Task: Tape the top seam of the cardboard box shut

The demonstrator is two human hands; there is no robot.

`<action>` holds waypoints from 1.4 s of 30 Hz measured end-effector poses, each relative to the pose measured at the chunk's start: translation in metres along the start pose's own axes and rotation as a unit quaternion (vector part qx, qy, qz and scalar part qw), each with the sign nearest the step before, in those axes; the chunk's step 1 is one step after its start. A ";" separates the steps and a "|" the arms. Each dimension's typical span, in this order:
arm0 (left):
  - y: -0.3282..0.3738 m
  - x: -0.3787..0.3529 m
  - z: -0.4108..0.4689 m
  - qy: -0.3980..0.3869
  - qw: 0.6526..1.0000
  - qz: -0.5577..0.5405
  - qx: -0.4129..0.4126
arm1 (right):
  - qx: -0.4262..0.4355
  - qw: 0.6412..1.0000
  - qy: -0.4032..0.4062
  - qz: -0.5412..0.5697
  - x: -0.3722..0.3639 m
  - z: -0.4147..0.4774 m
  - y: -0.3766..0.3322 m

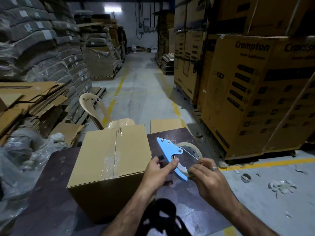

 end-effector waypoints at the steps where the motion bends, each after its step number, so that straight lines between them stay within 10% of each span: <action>1: 0.006 0.005 -0.003 0.001 1.000 -0.021 -0.016 | 0.024 1.000 0.010 -0.008 0.000 0.006 -0.001; 11: 0.026 0.070 -0.037 0.187 0.949 -0.102 -0.231 | -0.040 0.990 0.022 0.136 -0.032 0.089 -0.041; 17: 0.018 0.105 -0.050 0.262 0.911 -0.043 -0.315 | -0.333 0.775 -0.070 0.532 -0.042 0.150 -0.080; 21: 0.012 0.126 -0.047 0.309 0.884 0.071 -0.343 | -0.363 0.726 -0.094 0.576 -0.062 0.172 -0.090; 32: 0.014 0.168 -0.032 0.277 0.839 0.379 -0.276 | -0.397 0.716 -0.121 0.562 -0.109 0.177 -0.092; 42: 0.027 0.191 -0.032 0.238 0.882 0.343 -0.220 | -0.414 0.700 -0.125 0.568 -0.122 0.173 -0.085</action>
Point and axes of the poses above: each hand's wrist, its own z-axis towards the middle knuckle, its own x-axis out of the back of the hand, y = z × x, the point moved 2 cm from there along z, towards the middle knuckle, and after that the axes turned 7 degrees about x, right-handed, at the moved point
